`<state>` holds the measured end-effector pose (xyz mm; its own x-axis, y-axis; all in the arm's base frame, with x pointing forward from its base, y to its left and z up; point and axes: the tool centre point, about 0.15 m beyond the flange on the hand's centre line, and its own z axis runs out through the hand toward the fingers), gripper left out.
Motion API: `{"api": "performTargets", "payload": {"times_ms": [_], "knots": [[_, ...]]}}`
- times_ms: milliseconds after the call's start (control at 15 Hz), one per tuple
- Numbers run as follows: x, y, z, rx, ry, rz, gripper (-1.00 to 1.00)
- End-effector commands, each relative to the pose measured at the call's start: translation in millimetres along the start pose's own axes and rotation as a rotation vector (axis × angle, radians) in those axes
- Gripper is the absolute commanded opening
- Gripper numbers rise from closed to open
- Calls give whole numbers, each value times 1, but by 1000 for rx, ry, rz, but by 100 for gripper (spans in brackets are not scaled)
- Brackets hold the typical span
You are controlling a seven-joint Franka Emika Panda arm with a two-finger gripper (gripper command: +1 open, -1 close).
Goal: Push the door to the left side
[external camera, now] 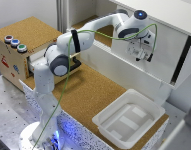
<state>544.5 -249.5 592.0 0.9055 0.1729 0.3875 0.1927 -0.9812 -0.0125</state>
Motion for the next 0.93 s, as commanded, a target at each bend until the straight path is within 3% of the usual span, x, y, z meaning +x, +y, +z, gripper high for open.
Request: {"api": "performTargets", "payload": {"times_ms": [0, 533, 867], "knots": [[0, -46, 0, 23, -8, -48, -100], [8, -104, 1, 6, -8, -52, -100], [11, -140, -2, -53, -23, -58, -100]]}}
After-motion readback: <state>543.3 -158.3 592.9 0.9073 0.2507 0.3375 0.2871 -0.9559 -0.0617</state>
